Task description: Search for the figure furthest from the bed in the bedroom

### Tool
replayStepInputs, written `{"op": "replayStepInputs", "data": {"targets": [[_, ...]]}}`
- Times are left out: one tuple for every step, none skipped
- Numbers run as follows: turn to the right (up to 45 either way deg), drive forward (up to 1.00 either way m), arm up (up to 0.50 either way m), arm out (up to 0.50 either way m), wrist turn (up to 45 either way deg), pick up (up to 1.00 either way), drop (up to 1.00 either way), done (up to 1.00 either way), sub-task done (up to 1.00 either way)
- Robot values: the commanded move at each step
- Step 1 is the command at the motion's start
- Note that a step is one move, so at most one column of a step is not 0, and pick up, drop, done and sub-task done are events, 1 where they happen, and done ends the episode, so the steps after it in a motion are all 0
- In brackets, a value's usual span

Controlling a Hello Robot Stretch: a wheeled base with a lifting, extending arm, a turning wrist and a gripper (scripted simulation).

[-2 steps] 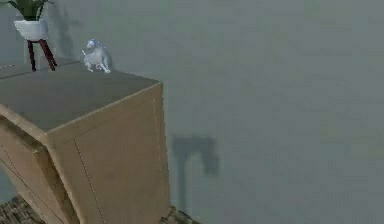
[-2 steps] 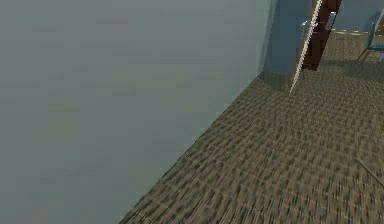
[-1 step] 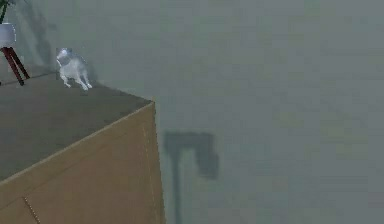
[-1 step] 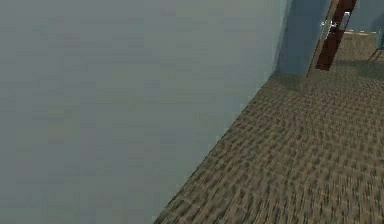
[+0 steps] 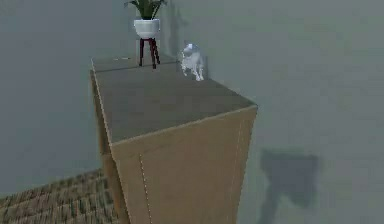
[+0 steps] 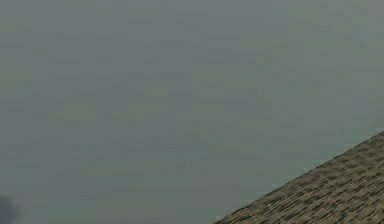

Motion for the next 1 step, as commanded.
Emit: {"op": "replayStepInputs", "data": {"targets": [[0.0, 0.00, 0.00, 0.00, 0.0, 0.00, 0.00, 1.00, 0.00]]}}
